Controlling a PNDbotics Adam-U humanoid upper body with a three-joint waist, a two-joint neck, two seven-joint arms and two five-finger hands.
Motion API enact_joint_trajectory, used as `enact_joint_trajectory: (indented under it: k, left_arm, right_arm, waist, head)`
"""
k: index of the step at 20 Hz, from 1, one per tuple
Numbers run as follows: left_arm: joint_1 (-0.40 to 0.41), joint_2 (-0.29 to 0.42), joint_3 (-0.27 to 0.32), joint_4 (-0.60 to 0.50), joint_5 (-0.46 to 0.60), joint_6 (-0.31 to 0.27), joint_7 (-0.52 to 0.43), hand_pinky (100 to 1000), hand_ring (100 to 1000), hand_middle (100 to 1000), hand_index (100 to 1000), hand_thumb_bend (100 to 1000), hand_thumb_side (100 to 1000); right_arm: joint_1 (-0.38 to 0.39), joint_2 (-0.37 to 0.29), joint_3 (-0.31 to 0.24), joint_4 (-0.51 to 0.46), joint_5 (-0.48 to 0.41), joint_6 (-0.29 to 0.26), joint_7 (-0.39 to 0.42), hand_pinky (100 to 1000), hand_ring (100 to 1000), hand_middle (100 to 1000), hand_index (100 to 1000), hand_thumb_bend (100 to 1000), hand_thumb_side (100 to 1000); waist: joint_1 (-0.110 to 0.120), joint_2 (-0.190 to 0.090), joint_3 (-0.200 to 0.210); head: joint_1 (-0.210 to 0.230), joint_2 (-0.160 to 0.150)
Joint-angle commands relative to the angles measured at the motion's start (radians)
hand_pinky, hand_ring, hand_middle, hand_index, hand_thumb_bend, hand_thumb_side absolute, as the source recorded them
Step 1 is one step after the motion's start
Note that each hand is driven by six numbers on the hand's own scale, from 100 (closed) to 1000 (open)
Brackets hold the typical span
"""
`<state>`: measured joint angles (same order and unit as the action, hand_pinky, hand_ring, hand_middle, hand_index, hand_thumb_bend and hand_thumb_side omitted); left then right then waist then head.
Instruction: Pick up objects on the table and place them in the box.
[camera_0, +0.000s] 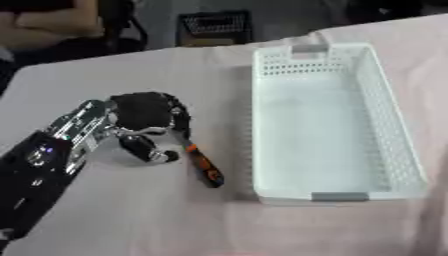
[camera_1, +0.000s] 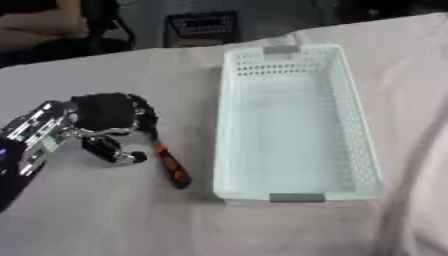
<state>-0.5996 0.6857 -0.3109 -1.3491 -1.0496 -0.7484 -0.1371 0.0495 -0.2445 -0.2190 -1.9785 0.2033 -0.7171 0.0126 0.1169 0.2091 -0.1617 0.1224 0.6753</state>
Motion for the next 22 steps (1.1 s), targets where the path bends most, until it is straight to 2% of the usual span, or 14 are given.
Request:
enact_joint_trajectory:
  k: [1,10,22]
  left_arm:
    - [-0.027,0.027,0.006,-0.014,0.017,-0.001,-0.018,694,703,522,680,444,320]
    - [-0.036,0.005,-0.022,0.008,0.005,-0.025,-0.054,697,704,522,681,438,341]
    - [-0.036,-0.027,-0.041,0.044,-0.039,-0.05,-0.043,703,701,527,685,406,356]
  right_arm:
    - [-0.005,-0.006,-0.001,-0.021,-0.007,-0.001,0.001,434,553,602,814,100,756]
    - [-0.01,-0.003,0.002,-0.021,-0.011,-0.001,0.006,434,552,601,814,100,756]
    - [-0.013,-0.001,0.004,-0.021,-0.018,-0.003,0.013,434,552,600,814,100,756]
  waist:
    - [-0.005,-0.015,-0.001]
    - [-0.003,-0.011,-0.01]
    - [-0.008,-0.009,-0.016]
  head:
    - [-0.007,-0.017]
    - [-0.007,-0.018]
    - [-0.009,-0.021]
